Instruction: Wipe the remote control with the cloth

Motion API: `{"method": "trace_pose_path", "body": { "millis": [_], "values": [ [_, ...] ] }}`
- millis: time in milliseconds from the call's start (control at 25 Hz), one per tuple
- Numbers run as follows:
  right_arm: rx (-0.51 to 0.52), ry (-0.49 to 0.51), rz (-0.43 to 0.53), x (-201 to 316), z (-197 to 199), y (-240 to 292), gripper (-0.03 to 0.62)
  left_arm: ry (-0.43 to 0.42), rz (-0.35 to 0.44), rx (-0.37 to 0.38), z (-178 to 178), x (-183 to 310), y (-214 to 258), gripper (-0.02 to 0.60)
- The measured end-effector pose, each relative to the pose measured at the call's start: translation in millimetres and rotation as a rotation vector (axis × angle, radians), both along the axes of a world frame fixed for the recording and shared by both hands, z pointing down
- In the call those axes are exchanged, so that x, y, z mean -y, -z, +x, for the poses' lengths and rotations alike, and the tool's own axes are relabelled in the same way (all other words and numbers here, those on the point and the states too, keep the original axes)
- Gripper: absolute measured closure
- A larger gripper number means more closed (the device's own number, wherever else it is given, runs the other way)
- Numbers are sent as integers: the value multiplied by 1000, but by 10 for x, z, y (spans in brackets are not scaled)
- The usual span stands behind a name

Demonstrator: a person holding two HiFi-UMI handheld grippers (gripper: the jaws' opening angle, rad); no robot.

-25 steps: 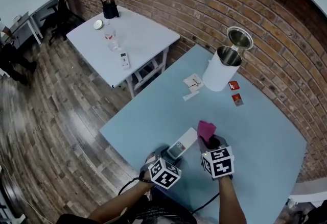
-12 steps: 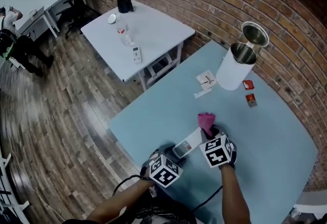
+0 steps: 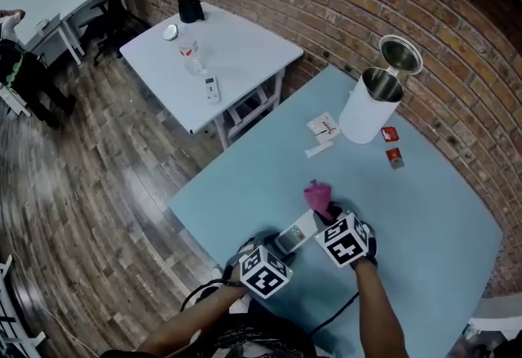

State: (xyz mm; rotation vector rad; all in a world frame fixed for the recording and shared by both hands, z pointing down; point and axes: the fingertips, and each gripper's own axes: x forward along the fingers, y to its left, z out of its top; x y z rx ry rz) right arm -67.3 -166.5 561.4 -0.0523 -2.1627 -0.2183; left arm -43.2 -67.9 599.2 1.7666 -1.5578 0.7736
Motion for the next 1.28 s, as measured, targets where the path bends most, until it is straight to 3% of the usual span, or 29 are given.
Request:
{"method": "trace_pose_path", "body": {
  "millis": [280, 960, 1280],
  "values": [
    [-11, -30, -65, -274, -4, 49, 526, -22, 10, 4, -9, 8, 10, 298],
    [-19, 4, -259, -827, -29, 75, 526, -80, 19, -4, 2, -8, 11, 298],
    [-17, -33, -460, -1042, -41, 104, 526, -86, 22, -4, -2, 0, 12, 298]
  ]
}}
